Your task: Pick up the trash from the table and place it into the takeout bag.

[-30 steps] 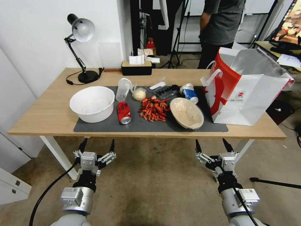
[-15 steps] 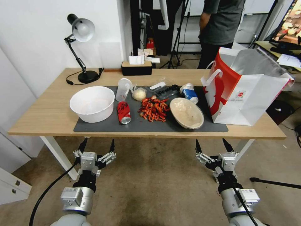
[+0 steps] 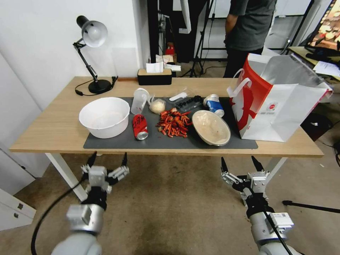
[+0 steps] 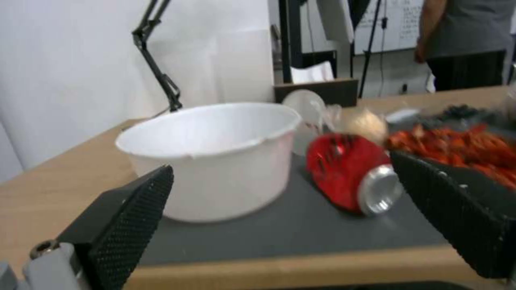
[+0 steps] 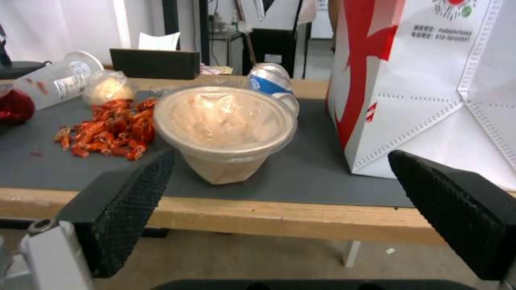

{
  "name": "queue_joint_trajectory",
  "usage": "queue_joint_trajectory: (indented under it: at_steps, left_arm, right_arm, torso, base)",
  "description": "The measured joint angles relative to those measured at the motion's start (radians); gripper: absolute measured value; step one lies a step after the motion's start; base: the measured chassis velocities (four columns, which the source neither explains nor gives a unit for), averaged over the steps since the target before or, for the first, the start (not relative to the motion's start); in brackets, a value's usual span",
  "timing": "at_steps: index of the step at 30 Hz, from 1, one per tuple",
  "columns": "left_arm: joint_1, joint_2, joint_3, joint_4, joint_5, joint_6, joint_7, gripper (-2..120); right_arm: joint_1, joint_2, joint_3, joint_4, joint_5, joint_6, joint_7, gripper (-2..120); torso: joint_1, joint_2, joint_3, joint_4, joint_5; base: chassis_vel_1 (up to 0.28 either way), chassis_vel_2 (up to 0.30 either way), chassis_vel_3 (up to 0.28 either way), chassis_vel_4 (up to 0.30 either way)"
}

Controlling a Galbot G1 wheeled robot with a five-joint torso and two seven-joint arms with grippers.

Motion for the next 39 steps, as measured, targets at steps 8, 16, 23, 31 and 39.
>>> queue_joint_trajectory:
  at_steps: [8, 16, 23, 31, 39]
  left_arm:
    - [-0.119, 0.143, 0.001, 0.052, -0.164, -0.020, -0.093, 100]
    - [-0.047, 0.148, -0.005, 0.053, -0.154, -0.071, -0.056, 100]
    - [-0.026, 0.142, -0.007, 0.050, -0.140, -0.077, -0.041, 100]
    - [0.010, 0.135, -0.016, 0.050, -0.127, -0.099, -0.026, 100]
    - [0.031, 0.125, -0.017, 0.055, -0.114, -0.121, -0.019, 100]
  right_arm:
    - [0.081, -0.124, 0.068, -0.004, 0.206, -0.107, -0.001, 100]
    - [0.101, -0.151, 0.085, -0.010, 0.257, -0.125, -0.002, 100]
    - [0.133, -0.157, 0.104, -0.057, 0.303, -0.028, -0.010, 100]
    - [0.125, -0.138, 0.097, -0.114, 0.353, 0.090, -0.022, 100]
    - [0.109, -0.114, 0.074, -0.123, 0.348, 0.100, -0.028, 100]
  torso:
    - [0.000, 0.000, 0.000, -0.0004, -0.0001]
    - [0.000, 0.000, 0.000, 0.0002, 0.0001]
    - [0.000, 0.000, 0.000, 0.0001, 0.0000]
    - [0.000, 0.000, 0.000, 0.0000, -0.0001]
    - [0.000, 0.000, 0.000, 0.0001, 0.0001]
  base:
    - [0.000, 0.000, 0.000, 0.000]
    - [0.000, 0.000, 0.000, 0.000]
    - [0.000, 0.000, 0.000, 0.000]
    - [0.000, 0.000, 0.000, 0.000]
    - [0.000, 0.000, 0.000, 0.000]
